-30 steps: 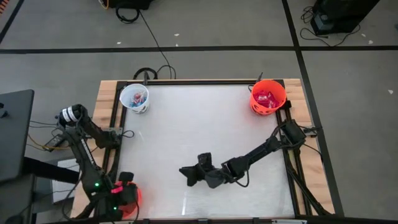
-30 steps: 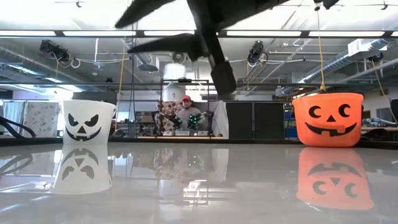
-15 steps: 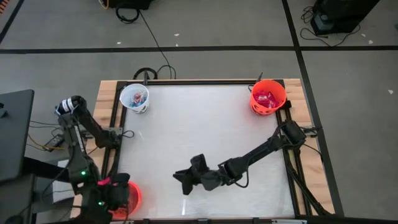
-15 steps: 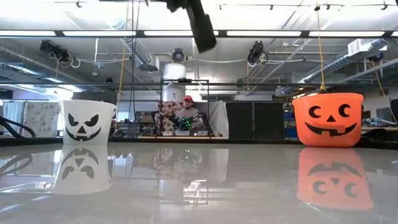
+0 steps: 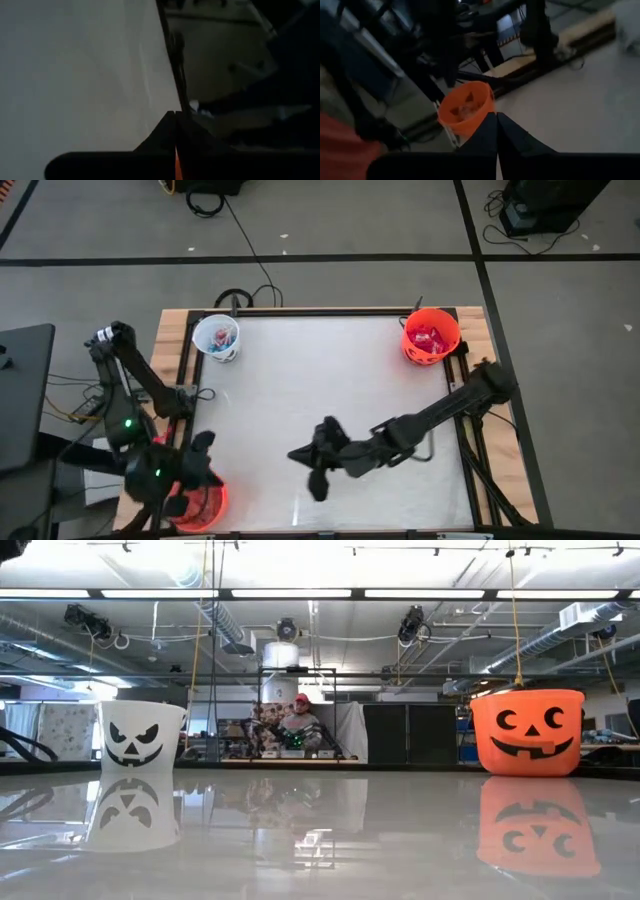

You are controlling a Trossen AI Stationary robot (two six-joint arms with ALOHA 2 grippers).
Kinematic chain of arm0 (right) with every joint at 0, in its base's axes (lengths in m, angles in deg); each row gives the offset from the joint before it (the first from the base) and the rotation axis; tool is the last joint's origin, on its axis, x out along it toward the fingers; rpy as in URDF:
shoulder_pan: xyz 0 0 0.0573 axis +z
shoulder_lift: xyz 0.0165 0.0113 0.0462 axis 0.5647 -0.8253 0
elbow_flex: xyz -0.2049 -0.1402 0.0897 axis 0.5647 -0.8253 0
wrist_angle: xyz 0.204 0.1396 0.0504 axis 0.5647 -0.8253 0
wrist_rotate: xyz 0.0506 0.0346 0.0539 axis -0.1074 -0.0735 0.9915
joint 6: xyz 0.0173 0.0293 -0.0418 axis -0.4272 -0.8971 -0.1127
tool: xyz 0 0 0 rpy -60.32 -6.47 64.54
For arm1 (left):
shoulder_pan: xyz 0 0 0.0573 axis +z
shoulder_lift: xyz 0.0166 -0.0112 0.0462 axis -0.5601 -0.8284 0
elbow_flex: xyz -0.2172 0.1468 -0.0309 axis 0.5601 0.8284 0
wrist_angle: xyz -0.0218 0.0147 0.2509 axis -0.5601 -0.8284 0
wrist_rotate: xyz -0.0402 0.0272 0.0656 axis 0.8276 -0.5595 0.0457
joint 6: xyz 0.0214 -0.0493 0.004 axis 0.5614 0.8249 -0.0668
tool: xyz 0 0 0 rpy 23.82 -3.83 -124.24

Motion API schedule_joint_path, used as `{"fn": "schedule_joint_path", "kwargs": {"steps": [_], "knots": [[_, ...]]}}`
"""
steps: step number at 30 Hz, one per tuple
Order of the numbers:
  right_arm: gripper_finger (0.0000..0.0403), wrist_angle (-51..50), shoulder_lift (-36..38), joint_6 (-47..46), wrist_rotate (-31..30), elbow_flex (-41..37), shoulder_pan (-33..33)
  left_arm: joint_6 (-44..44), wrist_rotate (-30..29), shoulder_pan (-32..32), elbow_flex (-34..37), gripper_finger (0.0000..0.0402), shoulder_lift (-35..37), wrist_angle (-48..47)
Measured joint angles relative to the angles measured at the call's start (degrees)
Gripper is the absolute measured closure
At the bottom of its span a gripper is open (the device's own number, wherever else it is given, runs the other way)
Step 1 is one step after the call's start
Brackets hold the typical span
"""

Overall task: Sort candy by brand, put in halloween buckets
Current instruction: Return to Home Position

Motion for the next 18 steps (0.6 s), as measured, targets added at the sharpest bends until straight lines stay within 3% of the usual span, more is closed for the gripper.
{"fn": "schedule_joint_path", "kwargs": {"steps": [8, 12, 18], "knots": [[0.0398, -21.41, 12.98, 21.22, -1.85, 0.02, 2.32, -19.38, 1.64, 15.65, -0.01, 0.0397, 6.82, 4.12], [0.0399, -31.84, 19.26, 19.07, -8.03, -0.03, 4.27, -28.54, 1.81, 22.55, 0.0, 0.0399, 9.18, 8.59], [0.04, -35.36, 29.27, 23.06, -11.82, -1.1, 5.91, -39.67, 1.55, 30.01, 0.0, 0.04, 14.1, 15.62]]}}
